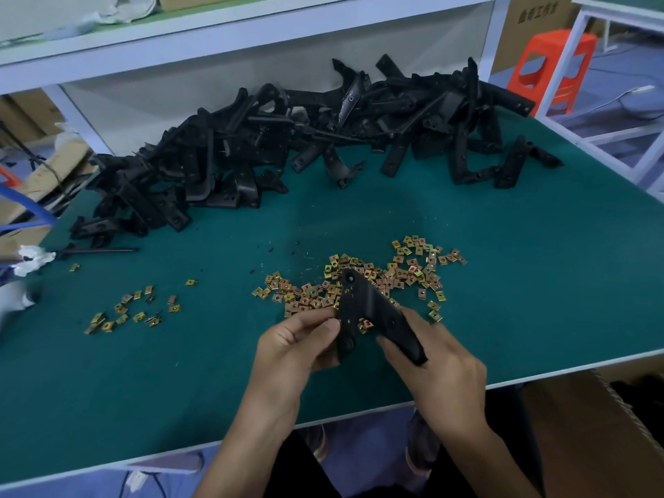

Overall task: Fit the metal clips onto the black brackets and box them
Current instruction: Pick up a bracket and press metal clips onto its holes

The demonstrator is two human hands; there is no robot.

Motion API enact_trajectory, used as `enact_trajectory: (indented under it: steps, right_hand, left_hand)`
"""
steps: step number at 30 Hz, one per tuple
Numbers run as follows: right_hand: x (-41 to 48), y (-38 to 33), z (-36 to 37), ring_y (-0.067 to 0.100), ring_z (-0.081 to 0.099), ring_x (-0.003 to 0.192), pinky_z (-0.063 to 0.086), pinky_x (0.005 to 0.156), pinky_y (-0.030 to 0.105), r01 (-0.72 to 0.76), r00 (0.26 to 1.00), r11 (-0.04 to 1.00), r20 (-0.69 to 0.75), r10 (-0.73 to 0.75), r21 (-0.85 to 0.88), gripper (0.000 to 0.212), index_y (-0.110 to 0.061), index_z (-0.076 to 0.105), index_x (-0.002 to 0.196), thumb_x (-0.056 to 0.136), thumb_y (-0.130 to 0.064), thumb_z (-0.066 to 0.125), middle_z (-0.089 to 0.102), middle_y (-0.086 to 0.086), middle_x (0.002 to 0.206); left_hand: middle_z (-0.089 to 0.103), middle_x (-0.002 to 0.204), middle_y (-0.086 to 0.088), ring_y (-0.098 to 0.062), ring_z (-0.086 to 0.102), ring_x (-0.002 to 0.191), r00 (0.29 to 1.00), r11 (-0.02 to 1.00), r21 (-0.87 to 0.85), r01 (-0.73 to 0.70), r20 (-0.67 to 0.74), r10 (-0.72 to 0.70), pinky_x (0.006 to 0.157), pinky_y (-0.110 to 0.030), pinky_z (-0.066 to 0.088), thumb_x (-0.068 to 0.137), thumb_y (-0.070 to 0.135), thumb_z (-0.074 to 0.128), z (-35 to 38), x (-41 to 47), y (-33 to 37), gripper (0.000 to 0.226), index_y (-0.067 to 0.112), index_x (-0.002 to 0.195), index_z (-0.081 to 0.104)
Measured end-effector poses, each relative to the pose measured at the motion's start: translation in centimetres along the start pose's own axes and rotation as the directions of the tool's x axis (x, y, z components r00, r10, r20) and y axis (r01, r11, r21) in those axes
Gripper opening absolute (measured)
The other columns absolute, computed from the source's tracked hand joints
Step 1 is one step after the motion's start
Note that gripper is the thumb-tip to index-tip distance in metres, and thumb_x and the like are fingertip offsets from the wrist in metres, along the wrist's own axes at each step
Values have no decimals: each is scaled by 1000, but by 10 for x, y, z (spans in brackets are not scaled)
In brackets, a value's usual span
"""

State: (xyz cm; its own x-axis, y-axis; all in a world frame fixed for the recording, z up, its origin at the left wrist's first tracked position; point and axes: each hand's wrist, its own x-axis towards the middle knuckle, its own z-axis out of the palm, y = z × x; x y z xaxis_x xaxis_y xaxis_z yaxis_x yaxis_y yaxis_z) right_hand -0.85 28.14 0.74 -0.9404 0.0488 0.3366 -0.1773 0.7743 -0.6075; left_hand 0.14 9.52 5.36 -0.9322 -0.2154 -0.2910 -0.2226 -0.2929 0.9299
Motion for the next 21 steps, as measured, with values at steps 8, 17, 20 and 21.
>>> enact_trajectory:
  steps: [8,17,20,21]
  right_hand:
    - [1,2,0,26,64,59,50,47,33,60,998,996,-25,-62,-62,44,-29,74,120,80,-45,81,59,-3,72]
    - [3,6,2,25,67,59,45,46,29,129,991,986,-19,-132,-102,45,-26,75,118,78,-45,84,65,-4,76]
    - [3,5,3,25,67,59,46,44,32,130,990,985,-35,-135,-114,45,-24,76,116,76,-43,85,65,-3,75]
    - [3,5,4,25,67,59,46,44,33,124,991,985,-39,-129,-117,45,-24,76,116,76,-44,85,64,-2,75]
  left_hand:
    - [68,66,1,-6,64,64,998,991,128,-49,36,45,52,-19,49,88,3,72,-1,1,2,19,13,104,70]
    - [67,76,-6,-6,64,68,990,966,258,-7,136,-29,55,-19,49,89,1,71,0,6,12,22,13,106,68]
    - [68,80,-7,-7,64,69,994,957,291,-1,102,-30,55,-19,49,89,4,71,2,6,9,16,12,103,69]
    - [68,80,-7,-7,64,70,995,956,294,3,91,-31,55,-19,49,90,5,72,3,6,7,14,12,102,70]
